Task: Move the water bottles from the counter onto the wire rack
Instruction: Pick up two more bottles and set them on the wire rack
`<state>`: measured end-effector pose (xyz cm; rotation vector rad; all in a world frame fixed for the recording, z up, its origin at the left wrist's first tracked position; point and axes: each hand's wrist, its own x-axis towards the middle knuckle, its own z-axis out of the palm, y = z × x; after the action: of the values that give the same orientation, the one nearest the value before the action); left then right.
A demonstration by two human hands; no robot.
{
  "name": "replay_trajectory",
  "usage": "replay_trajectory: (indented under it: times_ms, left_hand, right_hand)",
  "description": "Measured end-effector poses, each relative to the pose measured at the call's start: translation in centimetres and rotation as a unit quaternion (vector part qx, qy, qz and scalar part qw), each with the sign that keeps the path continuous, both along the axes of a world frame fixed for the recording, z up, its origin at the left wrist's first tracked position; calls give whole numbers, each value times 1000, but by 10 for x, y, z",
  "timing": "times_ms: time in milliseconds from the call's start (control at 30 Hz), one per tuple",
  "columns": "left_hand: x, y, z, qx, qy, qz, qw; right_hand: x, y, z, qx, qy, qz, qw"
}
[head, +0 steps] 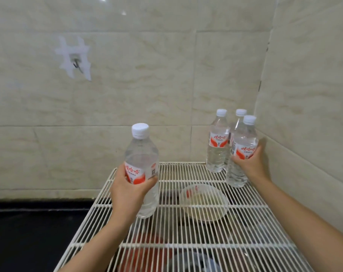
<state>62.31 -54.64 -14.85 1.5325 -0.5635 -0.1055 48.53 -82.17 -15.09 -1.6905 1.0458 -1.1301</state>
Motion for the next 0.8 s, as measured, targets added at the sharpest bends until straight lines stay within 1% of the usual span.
replay_trajectory:
  times_ms: [133,300,400,533,667,767,800]
  left_hand:
    - [-11,-40,2,8,-15,-15,1000]
    - [-36,-99,4,-4,-15,-45,999]
    - [-47,-135,6,-2,-17,-60,998]
    - [-53,-178,6,10,-15,-46,999]
    - [-63,-212,-4,8,-3,-28,1000]
    - [-69,-229,-16,28,0,5,1000]
    - [-71,-233,-17,37,-1,18,999]
  right_hand:
    - [6,2,-30,0,39,-70,997]
    - [7,6,-32,-3,47,-78,996]
    - [-1,1,-34,-18,73,-81,994]
    - [-12,-4,-30,-18,83,-74,994]
    - [-15,-11,-36,-23,64,-46,997]
    - [-11,-15,-44,-12,26,-47,998]
    - [-10,-16,-46,-8,26,-47,998]
